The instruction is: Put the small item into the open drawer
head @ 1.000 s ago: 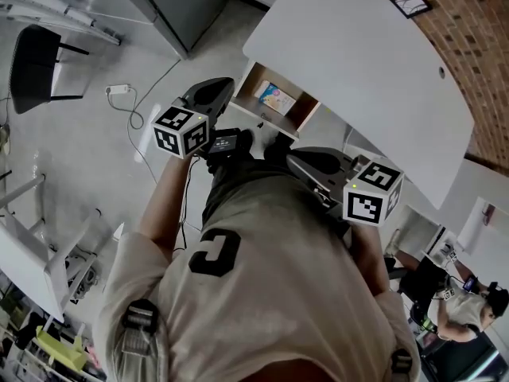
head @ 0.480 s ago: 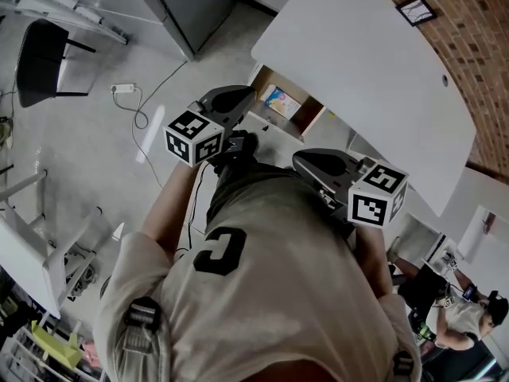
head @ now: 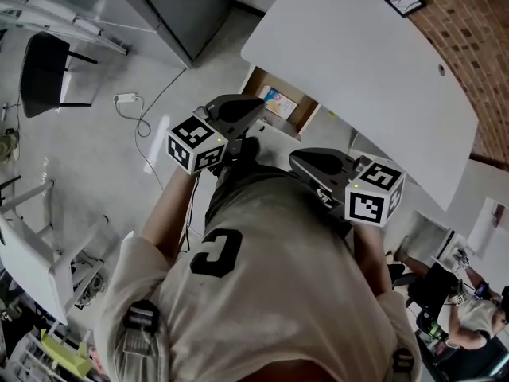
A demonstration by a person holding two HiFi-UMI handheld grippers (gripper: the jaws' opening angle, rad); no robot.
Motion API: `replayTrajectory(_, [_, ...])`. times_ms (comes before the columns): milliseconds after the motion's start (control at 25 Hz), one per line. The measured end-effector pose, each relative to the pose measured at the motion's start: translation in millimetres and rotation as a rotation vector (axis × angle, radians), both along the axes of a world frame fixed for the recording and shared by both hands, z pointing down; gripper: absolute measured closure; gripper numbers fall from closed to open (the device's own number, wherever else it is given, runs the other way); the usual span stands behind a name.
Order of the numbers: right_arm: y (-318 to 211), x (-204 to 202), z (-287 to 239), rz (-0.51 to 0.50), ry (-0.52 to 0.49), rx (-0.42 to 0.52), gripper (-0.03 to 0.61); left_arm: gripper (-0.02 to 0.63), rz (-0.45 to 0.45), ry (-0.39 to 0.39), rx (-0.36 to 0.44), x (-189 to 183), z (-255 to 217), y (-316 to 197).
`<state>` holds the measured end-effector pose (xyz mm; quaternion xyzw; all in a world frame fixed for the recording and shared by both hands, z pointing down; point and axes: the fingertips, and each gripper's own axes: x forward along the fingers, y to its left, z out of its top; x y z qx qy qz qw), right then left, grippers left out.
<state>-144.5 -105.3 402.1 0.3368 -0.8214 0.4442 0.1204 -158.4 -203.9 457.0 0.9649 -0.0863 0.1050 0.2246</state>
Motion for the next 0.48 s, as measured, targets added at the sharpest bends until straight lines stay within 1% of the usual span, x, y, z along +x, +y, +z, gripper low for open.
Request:
replayTrajectory(160, [12, 10, -4, 0.016, -0.021, 0.013, 0.572, 0.609, 0.057, 0.008, 0.014, 18, -11, 23])
replayTrajectory(360, [30, 28, -8, 0.055, -0.042, 0.048, 0.572, 0.609, 0.113, 0.0, 0.037, 36, -17, 49])
replayTrajectory(480, [45, 40, -10, 0.069, -0.053, 0.068, 0.572, 0.609, 0.141, 0.015, 0.05, 49, -27, 65])
